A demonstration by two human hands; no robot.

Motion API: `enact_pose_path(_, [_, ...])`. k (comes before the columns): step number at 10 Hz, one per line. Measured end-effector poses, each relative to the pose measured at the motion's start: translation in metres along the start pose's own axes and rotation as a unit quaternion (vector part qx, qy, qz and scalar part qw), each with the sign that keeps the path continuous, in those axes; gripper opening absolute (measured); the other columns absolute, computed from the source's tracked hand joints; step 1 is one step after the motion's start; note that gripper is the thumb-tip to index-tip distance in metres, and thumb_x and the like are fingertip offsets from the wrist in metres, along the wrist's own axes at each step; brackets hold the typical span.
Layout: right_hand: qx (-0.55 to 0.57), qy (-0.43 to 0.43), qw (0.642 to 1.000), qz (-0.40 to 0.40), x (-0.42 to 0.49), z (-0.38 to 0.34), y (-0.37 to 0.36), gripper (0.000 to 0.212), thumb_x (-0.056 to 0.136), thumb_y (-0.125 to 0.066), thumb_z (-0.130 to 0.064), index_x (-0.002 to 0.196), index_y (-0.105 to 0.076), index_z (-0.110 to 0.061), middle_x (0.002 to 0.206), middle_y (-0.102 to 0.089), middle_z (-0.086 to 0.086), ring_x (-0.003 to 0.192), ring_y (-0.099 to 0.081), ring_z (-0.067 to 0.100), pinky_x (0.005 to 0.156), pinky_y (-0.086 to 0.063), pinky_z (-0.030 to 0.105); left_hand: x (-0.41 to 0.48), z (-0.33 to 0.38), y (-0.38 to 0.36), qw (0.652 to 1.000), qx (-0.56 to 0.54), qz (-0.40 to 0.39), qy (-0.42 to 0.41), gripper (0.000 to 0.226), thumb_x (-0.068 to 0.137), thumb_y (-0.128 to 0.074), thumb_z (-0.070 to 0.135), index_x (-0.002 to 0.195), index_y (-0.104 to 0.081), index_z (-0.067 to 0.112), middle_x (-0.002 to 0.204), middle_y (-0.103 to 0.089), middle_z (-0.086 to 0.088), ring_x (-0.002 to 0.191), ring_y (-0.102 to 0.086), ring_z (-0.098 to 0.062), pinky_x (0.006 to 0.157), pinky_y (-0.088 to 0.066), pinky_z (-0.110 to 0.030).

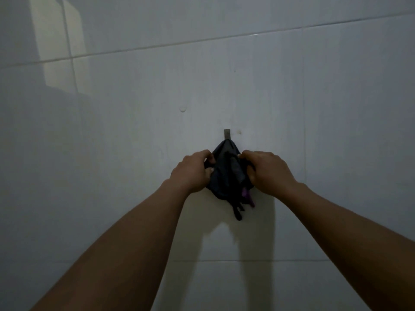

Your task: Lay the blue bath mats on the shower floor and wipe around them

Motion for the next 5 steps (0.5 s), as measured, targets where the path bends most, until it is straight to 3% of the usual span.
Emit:
enact_pose_path(1, [-0.006,-0.01,1.0,-0.017,-0.006,-0.009,-0.008,0.028,0.091,-0.051,-0.026,0.118,-0.06,-0.023,0.096,-0.066,0.003,0.078,-0.061,0.026,0.064,-0.051,0.035,-0.007,-0.002,-0.009,0.994,-0.101,-0.044,0.017,0.015,0.095,-0.065,0.024,0.106,-0.058,0.032,0.094,-0.069,-0.008,0.076,-0.067,-0.024,0.065,-0.057,-0.035])
enact_pose_path(2, [-0.061,0.048,0.996,0.037,-0.013,-0.031,0.004,0.023,0.088,-0.052,-0.034,0.096,-0.064,-0.016,0.087,-0.055,0.004,0.072,-0.052,0.022,0.056,-0.044,0.031,-0.022,-0.008,-0.009,0.965,-0.211,-0.137,0.08,0.027,0.097,-0.066,0.021,0.121,-0.062,0.03,0.105,-0.071,-0.008,0.08,-0.075,-0.026,0.067,-0.058,-0.034])
enact_pose_path(3, [-0.082,0.127,0.981,0.125,-0.017,-0.067,0.027,0.022,0.084,-0.056,-0.031,0.073,-0.056,-0.011,0.077,-0.049,0.005,0.068,-0.044,0.02,0.053,-0.035,0.029,-0.041,-0.026,0.007,0.944,-0.224,-0.205,0.132,0.03,0.094,-0.068,0.022,0.123,-0.067,0.033,0.119,-0.068,-0.003,0.086,-0.077,-0.027,0.08,-0.059,-0.04])
enact_pose_path(4, [-0.058,0.171,0.975,0.128,-0.01,-0.118,0.023,0.019,0.085,-0.058,-0.03,0.078,-0.058,-0.012,0.078,-0.051,0.006,0.068,-0.047,0.02,0.054,-0.036,0.028,-0.065,-0.056,0.044,0.954,-0.162,-0.197,0.159,0.034,0.094,-0.07,0.03,0.127,-0.064,0.033,0.12,-0.069,-0.003,0.087,-0.077,-0.024,0.088,-0.059,-0.044])
enact_pose_path(5, [-0.006,0.161,0.986,0.031,0.01,-0.177,0.0,0.022,0.091,-0.054,-0.037,0.098,-0.061,-0.018,0.093,-0.055,0.001,0.082,-0.052,0.019,0.062,-0.043,0.03,-0.089,-0.093,0.089,0.962,-0.099,-0.168,0.192,0.049,0.094,-0.07,0.037,0.139,-0.053,0.032,0.125,-0.066,-0.006,0.089,-0.075,-0.021,0.083,-0.059,-0.04])
Point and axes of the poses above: each hand's wrist, its own x-axis towards the middle knuckle, its own y-axis out of the back of the hand, z = x × y, the point moved 8 cm from there along x, towards the middle knuckle
